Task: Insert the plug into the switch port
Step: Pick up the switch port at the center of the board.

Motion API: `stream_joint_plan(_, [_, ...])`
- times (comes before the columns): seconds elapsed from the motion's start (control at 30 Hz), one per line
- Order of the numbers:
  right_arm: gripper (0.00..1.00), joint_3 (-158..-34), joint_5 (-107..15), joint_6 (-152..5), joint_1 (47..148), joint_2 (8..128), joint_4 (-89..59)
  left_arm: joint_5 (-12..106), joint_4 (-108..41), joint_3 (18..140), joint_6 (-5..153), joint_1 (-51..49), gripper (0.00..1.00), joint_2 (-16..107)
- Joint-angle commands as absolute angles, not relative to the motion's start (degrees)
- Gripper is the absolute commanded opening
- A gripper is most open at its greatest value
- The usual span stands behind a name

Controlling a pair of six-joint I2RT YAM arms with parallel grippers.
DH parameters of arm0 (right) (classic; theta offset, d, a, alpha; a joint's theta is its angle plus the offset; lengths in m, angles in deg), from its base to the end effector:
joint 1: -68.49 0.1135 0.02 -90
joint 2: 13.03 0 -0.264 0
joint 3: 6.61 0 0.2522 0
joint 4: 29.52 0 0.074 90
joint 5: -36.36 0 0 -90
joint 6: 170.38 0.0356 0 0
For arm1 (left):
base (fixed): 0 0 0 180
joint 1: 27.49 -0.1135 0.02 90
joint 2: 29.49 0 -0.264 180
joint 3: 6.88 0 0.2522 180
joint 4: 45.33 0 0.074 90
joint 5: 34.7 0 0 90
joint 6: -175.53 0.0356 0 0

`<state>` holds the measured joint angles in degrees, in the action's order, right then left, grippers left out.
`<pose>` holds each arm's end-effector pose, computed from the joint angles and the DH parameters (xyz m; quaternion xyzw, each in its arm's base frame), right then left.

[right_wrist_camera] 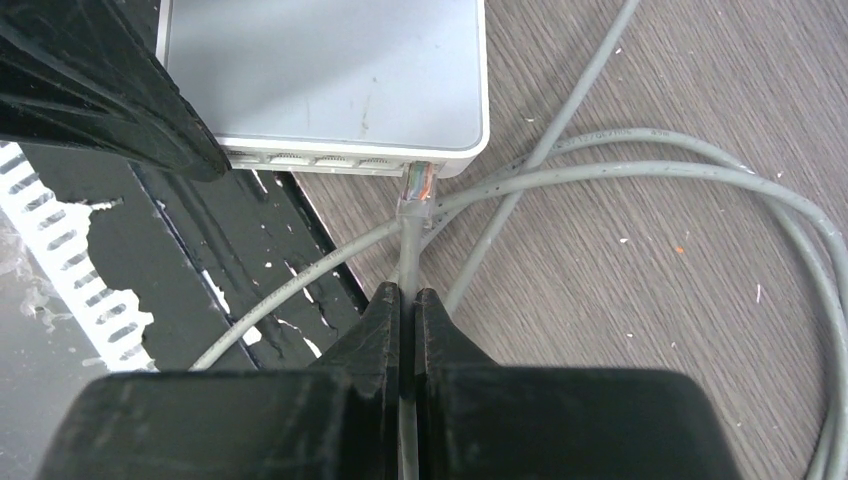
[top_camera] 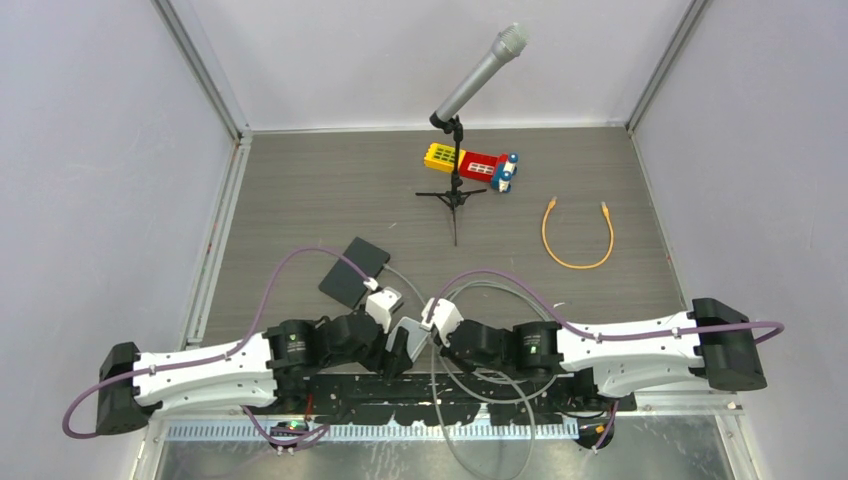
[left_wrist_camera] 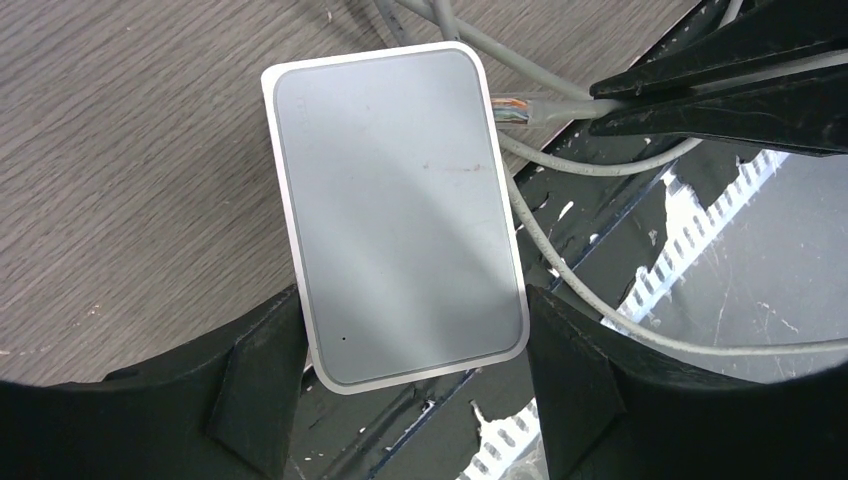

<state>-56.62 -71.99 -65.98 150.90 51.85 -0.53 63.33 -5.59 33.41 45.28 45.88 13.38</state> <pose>0.0414 0.2259 0.2131 -0.4562 0.7879 0.1919 0.3665 0.0503 -0.1512 0.2082 0.2329 0.8827 -0.3024 0.2743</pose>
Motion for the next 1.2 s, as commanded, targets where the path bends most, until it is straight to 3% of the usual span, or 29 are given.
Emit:
stream_joint_plan(0.0, [0.0, -56.3, -75.1, -64.2, 150.5, 52.3, -16.8, 52.8, -26.1, 34.9, 43.4, 47.5, 0.0, 8.4])
stream_joint_plan(0.57, [0.0, -52.4, -78.6, -66.2, 150.4, 50.1, -22.3, 53.2, -26.1, 35.1, 43.4, 47.5, 0.0, 6.0])
stream_joint_plan(0.8, [0.0, -53.1, -80.1, -66.6, 150.5, 44.8, -14.8, 54.8, -23.3, 35.5, 44.3, 47.5, 0.0, 5.3])
stream_joint_plan(1.17, [0.01, -56.6, -80.6, -64.4, 150.5, 37.3, 2.7, 69.5, -8.1, 38.3, 43.9, 47.5, 0.0, 0.5])
